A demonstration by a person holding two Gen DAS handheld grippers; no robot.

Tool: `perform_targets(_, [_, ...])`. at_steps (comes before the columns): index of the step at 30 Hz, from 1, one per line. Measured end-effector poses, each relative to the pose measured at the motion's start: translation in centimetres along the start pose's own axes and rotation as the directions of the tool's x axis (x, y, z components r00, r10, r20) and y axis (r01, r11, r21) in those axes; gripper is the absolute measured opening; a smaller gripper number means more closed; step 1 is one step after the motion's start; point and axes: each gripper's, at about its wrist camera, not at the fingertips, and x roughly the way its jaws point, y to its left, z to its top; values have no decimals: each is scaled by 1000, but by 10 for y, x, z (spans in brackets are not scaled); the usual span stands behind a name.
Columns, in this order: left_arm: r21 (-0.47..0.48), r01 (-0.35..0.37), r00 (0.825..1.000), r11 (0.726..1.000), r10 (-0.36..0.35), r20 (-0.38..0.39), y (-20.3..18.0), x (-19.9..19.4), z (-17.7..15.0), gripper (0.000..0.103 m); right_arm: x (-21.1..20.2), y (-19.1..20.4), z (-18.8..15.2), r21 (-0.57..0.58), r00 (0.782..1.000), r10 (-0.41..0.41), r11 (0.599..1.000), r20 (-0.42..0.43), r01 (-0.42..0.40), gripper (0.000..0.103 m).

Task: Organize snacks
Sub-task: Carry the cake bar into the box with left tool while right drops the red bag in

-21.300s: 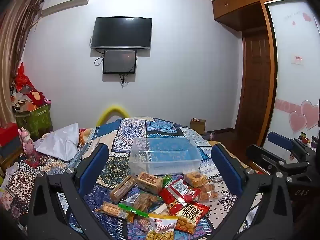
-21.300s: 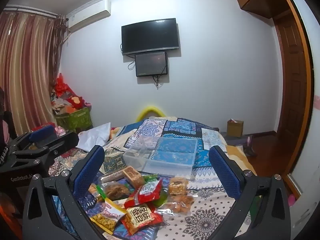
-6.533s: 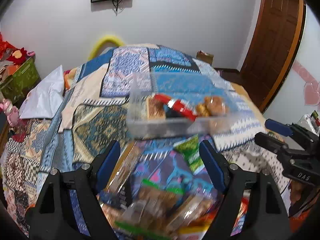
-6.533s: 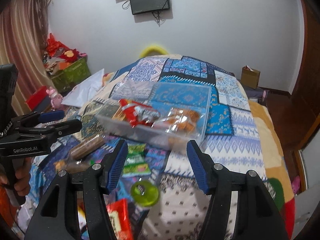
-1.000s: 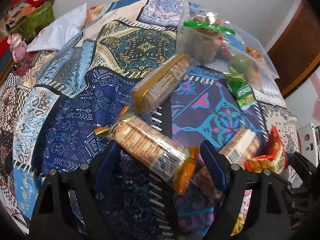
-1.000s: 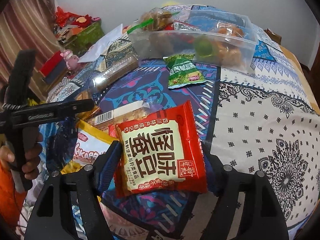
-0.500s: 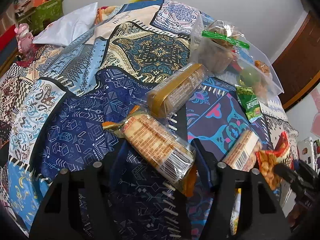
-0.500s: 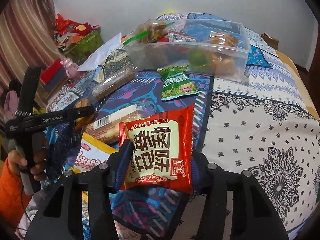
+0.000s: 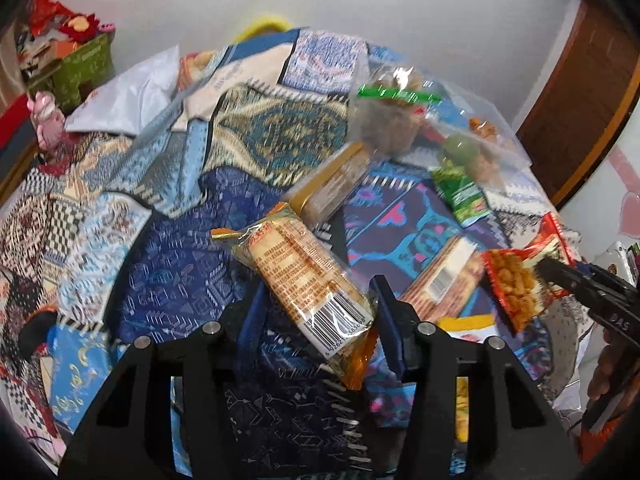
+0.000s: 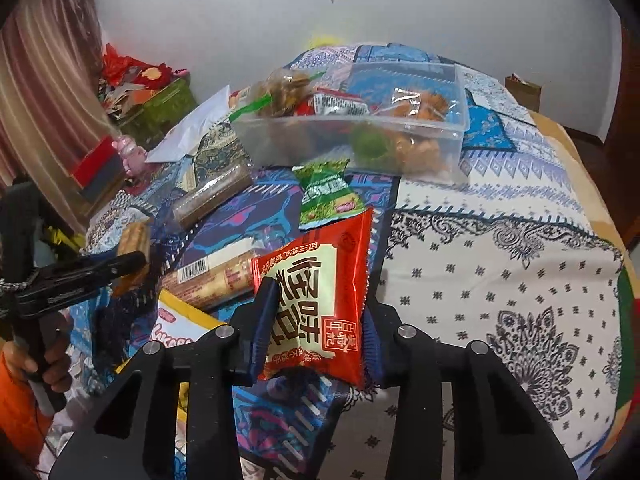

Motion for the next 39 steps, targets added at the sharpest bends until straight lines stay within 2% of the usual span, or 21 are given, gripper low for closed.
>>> perform_targets(7, [29, 37, 996, 999, -40, 82, -19, -22, 23, 51, -8, -3, 9, 0, 999, -9, 1000, 34, 9, 28])
perform_targets(14, [82, 76, 988, 994, -86, 126, -45, -29, 44, 51, -16, -8, 19, 9, 998, -14, 1000, 68, 14, 24])
perform_targets(16, [97, 86, 986, 992, -99, 132, -52, -29, 50, 51, -18, -11, 25, 12, 997, -15, 1000, 80, 14, 20])
perform_targets(20, [127, 101, 981, 987, -120, 152, -69, -29, 62, 51, -24, -17, 36, 25, 993, -24, 999, 113, 21, 19])
perform_targets(26, [169, 112, 972, 979, -143, 184, -90, -25, 86, 51, -34, -26, 62, 31, 982, -41, 999, 184, 36, 19])
perform_targets(31, [190, 136, 966, 972, -173, 194, -107, -14, 109, 51, -38, -37, 93, 55, 964, -65, 997, 259, 53, 19])
perform_targets(39, [225, 147, 963, 963, -192, 190, -130, 17, 139, 51, -18, -47, 126, 64, 955, -95, 995, 281, 80, 19])
